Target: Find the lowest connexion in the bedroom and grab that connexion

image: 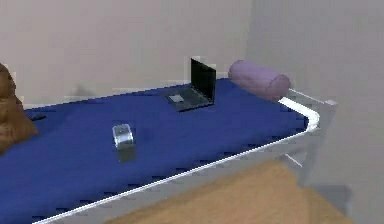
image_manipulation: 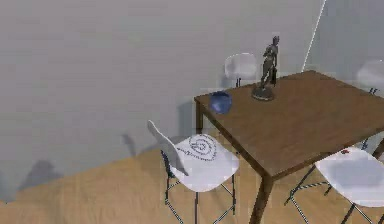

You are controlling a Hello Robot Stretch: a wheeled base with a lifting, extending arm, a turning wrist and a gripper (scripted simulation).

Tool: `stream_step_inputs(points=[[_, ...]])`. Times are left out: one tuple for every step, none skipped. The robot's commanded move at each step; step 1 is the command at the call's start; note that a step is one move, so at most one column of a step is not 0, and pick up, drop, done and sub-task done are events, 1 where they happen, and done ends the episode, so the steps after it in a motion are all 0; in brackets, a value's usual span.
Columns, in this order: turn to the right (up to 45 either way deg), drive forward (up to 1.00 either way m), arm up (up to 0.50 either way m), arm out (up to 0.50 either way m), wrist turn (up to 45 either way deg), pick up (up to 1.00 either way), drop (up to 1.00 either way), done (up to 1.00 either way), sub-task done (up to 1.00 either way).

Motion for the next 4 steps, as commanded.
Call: stream_step_inputs(points=[[45.0, 0.00, 0.00, 0.00, 0.0, 0.00, 0.00, 0.00, 0.00], [45.0, 0.00, 0.00, 0.00, 0.0, 0.00, 0.00, 0.00, 0.00], [45.0, 0.00, 0.00, 0.00, 0.0, 0.00, 0.00, 0.00, 0.00], [6.0, 0.00, 0.00, 0.00, 0.0, 0.00, 0.00, 0.00, 0.00]])
